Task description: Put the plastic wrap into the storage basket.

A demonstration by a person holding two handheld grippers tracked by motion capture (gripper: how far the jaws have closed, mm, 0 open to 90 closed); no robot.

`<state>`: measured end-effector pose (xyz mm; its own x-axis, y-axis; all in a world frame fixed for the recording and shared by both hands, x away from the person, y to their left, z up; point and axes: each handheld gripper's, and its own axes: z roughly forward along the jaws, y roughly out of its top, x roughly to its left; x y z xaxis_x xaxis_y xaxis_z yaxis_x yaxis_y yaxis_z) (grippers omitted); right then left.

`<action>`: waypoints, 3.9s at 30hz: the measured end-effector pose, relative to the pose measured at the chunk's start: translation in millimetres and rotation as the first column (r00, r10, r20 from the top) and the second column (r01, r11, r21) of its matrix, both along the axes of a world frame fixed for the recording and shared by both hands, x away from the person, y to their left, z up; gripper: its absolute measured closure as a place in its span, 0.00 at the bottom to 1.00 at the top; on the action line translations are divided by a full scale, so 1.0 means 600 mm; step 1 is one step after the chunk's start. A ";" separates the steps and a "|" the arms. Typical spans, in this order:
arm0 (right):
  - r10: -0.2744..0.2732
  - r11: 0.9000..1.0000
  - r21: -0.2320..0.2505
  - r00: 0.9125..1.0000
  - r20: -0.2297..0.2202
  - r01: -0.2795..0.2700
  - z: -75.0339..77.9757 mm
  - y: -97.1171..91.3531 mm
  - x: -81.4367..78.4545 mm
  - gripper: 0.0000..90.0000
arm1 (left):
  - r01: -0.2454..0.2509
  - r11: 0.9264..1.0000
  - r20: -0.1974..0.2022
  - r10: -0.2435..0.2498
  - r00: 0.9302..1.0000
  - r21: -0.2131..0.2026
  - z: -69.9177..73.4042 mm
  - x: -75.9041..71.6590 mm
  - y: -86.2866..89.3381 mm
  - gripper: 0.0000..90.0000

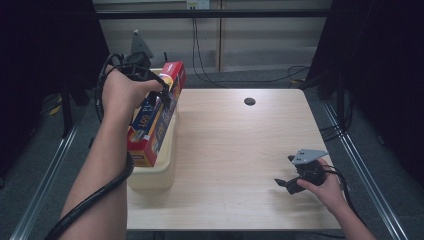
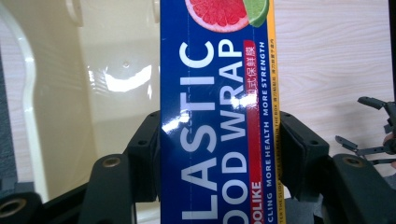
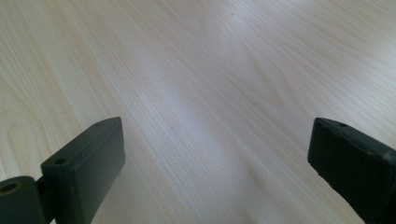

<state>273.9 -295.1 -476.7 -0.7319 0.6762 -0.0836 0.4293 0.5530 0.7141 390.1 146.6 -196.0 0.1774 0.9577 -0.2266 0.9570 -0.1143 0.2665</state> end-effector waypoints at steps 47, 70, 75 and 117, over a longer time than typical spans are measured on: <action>-0.009 1.000 0.008 1.000 -0.003 0.009 0.000 -0.001 -0.007 0.04 | -0.069 0.997 -0.008 0.069 0.998 0.030 -0.026 -0.016 0.073 0.46; -0.002 1.000 0.005 1.000 -0.001 0.002 -0.001 0.002 -0.004 0.04 | -0.093 0.996 -0.023 0.093 0.995 0.018 -0.048 -0.024 0.086 0.46; -0.003 1.000 0.009 1.000 -0.003 0.003 0.000 0.002 -0.004 0.04 | -0.092 0.996 -0.030 0.093 0.995 0.014 -0.057 -0.025 0.087 0.46; -0.001 1.000 0.007 1.000 -0.002 0.001 0.000 0.001 -0.004 0.04 | -0.106 0.994 -0.115 0.107 0.988 0.017 -0.138 -0.014 0.078 0.46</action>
<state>271.7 -294.7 -476.7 -0.7313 0.6777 -0.0772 0.4314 0.5473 0.7172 381.6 193.4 -278.8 0.0475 0.9722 -0.2291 0.9882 -0.0123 0.1527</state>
